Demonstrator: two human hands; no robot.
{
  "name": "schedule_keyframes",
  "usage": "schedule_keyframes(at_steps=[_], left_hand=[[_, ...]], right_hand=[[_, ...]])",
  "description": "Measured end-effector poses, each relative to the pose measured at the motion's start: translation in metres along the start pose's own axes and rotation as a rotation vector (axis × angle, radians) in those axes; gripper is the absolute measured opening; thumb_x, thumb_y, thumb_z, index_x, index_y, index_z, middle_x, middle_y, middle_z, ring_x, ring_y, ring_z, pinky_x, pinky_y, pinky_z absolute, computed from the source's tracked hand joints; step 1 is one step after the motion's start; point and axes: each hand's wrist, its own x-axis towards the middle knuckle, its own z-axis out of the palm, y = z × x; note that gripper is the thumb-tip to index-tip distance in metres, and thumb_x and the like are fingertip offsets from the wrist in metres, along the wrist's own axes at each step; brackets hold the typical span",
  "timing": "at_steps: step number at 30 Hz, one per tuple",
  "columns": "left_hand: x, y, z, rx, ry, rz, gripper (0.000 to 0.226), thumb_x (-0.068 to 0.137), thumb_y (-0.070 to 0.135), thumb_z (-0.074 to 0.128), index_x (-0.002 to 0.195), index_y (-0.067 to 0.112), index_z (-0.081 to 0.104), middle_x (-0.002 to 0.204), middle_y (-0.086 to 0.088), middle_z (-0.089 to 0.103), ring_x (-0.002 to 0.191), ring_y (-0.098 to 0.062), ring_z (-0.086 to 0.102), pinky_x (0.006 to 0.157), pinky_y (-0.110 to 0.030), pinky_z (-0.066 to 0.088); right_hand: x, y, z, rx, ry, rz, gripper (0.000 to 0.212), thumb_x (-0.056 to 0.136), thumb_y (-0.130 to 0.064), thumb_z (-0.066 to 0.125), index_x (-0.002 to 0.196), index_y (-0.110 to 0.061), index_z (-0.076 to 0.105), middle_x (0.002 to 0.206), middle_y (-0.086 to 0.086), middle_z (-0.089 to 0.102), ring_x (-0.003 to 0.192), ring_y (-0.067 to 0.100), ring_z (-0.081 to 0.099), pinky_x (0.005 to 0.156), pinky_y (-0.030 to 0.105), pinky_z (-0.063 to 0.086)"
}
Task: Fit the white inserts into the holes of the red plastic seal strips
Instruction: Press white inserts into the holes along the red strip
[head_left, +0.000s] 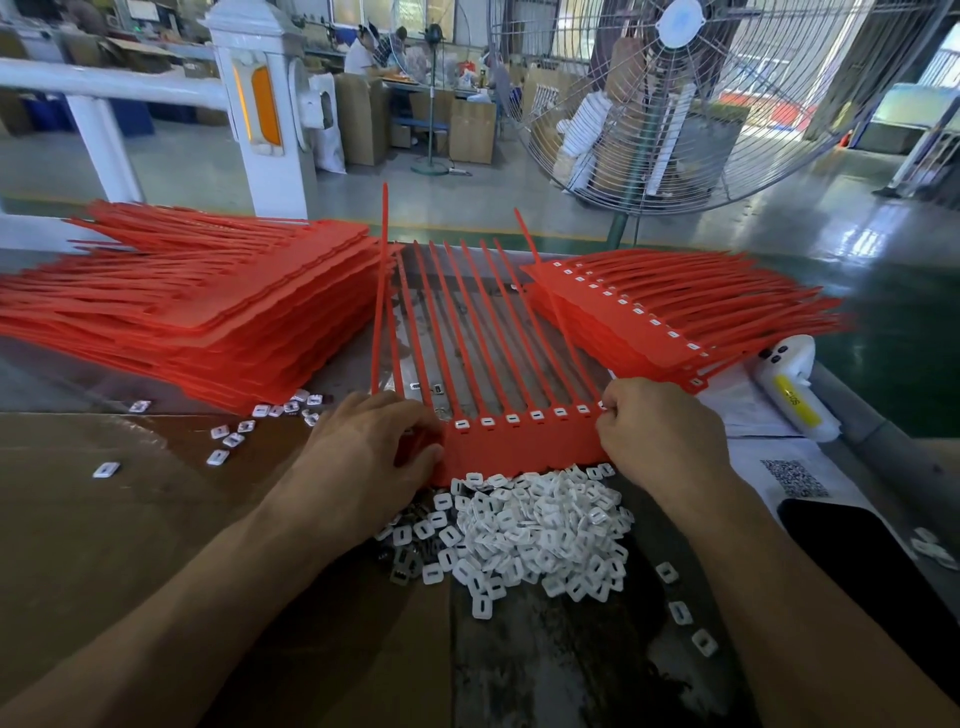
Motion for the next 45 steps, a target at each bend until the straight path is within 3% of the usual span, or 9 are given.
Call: schedule_keyframes(at_steps=[6,11,15,18,24,35,40,45], left_hand=[[0.000,-0.001,0.000,-0.002,-0.002,-0.003,0.032,0.093,0.050,0.059,0.124,0.042,0.061,0.121,0.024,0.056,0.117,-0.005,0.044,0.104,-0.036,0.042],[-0.001,-0.001,-0.001,0.004,-0.007,-0.003,0.032,0.093,0.051,0.058,0.124,0.042,0.060,0.121,0.023,0.055,0.118,-0.005,0.044,0.105,-0.035,0.042],[-0.001,0.001,-0.001,-0.007,0.009,-0.008,0.030,0.094,0.048,0.061,0.122,0.040,0.063,0.119,0.021,0.057,0.117,-0.006,0.045,0.104,-0.037,0.043],[-0.002,0.004,-0.002,-0.005,0.004,-0.013,0.030,0.094,0.047,0.061,0.123,0.040,0.062,0.121,0.021,0.057,0.117,-0.005,0.044,0.103,-0.034,0.042],[-0.003,0.003,-0.004,-0.011,0.014,-0.011,0.030,0.095,0.046,0.061,0.124,0.040,0.063,0.122,0.020,0.057,0.119,-0.006,0.044,0.105,-0.035,0.041],[-0.003,0.002,-0.005,-0.004,0.007,0.014,0.030,0.094,0.047,0.060,0.123,0.039,0.063,0.121,0.018,0.058,0.117,-0.009,0.047,0.104,-0.039,0.044],[-0.004,0.003,-0.006,0.000,0.036,0.022,0.031,0.093,0.047,0.061,0.122,0.037,0.064,0.123,0.017,0.058,0.119,-0.007,0.047,0.105,-0.041,0.044],[-0.005,0.002,-0.013,0.084,0.163,-0.053,0.019,0.094,0.046,0.061,0.107,0.034,0.066,0.111,0.014,0.057,0.109,-0.009,0.051,0.100,-0.038,0.046]], right_hand=[[-0.003,-0.006,0.002,-0.049,0.001,-0.043,0.014,0.097,-0.018,0.053,0.089,-0.013,0.063,0.084,0.006,0.068,0.074,0.027,0.057,0.064,0.032,0.038],[-0.005,-0.002,-0.001,0.068,-0.033,-0.006,0.016,0.098,-0.020,0.053,0.096,-0.014,0.069,0.083,0.004,0.069,0.079,0.027,0.064,0.067,0.035,0.048],[-0.005,-0.005,0.000,0.024,-0.027,-0.021,0.014,0.096,-0.019,0.053,0.084,-0.015,0.059,0.079,0.003,0.063,0.076,0.028,0.061,0.064,0.033,0.038],[-0.005,-0.003,0.002,0.055,-0.025,0.006,0.016,0.096,-0.020,0.052,0.083,-0.014,0.060,0.078,0.002,0.063,0.075,0.028,0.060,0.064,0.034,0.040],[-0.010,-0.001,-0.002,0.307,0.038,0.085,0.026,0.096,-0.021,0.055,0.112,-0.022,0.076,0.103,0.000,0.076,0.093,0.025,0.068,0.078,0.037,0.054],[-0.011,-0.001,-0.002,0.350,0.005,0.099,0.025,0.094,-0.018,0.056,0.101,-0.020,0.080,0.082,-0.004,0.075,0.069,0.017,0.066,0.066,0.036,0.057],[-0.011,-0.002,0.002,0.237,-0.009,0.094,0.025,0.093,-0.021,0.055,0.098,-0.009,0.077,0.084,0.005,0.075,0.075,0.025,0.068,0.068,0.037,0.057],[-0.009,-0.003,0.001,0.186,-0.050,0.076,0.022,0.094,-0.025,0.054,0.088,-0.021,0.075,0.080,-0.004,0.071,0.077,0.023,0.066,0.060,0.030,0.043]])
